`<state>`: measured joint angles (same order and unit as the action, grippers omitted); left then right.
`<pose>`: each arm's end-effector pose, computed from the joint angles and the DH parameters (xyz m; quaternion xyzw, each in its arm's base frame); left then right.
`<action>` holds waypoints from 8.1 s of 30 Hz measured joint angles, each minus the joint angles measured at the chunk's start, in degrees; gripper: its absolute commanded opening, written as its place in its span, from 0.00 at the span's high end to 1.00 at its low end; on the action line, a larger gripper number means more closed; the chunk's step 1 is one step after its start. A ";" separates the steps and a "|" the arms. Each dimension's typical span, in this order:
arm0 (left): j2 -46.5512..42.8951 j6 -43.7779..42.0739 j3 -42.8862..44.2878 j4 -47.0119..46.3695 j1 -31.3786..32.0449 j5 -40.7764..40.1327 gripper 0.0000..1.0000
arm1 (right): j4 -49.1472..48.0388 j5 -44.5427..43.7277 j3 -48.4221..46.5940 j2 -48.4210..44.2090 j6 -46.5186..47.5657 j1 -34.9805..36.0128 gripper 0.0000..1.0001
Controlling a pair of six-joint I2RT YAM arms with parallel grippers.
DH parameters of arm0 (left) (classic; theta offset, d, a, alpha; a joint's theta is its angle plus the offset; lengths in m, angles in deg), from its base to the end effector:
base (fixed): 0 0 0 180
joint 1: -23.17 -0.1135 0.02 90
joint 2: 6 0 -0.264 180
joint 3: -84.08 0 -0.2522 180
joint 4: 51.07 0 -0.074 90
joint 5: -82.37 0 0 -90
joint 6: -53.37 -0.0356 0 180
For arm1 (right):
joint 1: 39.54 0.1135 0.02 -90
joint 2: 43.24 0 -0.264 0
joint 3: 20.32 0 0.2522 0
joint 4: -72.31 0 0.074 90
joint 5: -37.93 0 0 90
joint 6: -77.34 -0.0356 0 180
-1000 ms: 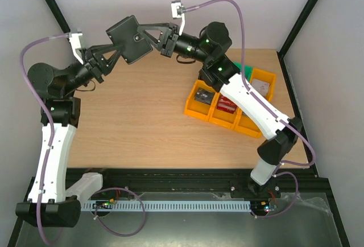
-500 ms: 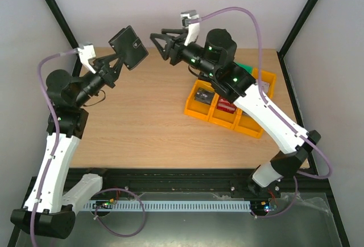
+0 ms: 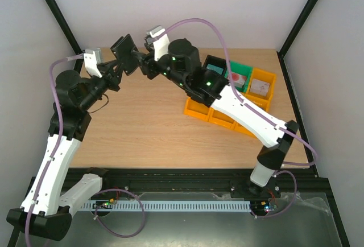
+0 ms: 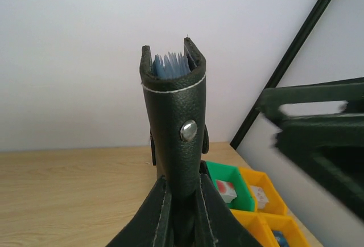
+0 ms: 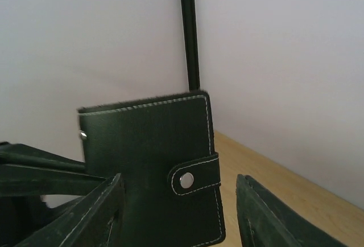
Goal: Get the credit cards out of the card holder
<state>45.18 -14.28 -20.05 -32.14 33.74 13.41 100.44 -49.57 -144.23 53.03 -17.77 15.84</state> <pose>0.1848 -0.0475 0.4353 0.0670 0.6698 -0.3241 0.6647 0.2156 0.3151 0.4920 -0.3155 0.6362 0.3679 0.6003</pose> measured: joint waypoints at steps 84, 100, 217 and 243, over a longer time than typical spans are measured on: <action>-5.40 -12.17 -5.92 -14.03 3.41 42.99 0.98 | 17.11 53.00 7.85 -15.17 8.94 -15.39 0.23; -4.22 -8.41 -6.25 -16.90 3.89 44.74 0.98 | 15.21 58.01 8.85 -13.49 6.19 -9.57 0.63; -8.61 11.34 -24.83 -13.05 -1.14 20.74 0.55 | 15.89 18.03 9.81 0.81 -17.86 -2.64 0.98; -5.75 20.44 -24.41 -30.27 -2.45 27.56 0.61 | -17.16 38.27 28.98 -7.21 -31.61 -7.41 0.98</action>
<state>39.43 6.16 -44.47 -62.41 31.29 40.97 83.28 -11.30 -115.25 45.82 -49.37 8.43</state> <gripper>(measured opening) 0.389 0.077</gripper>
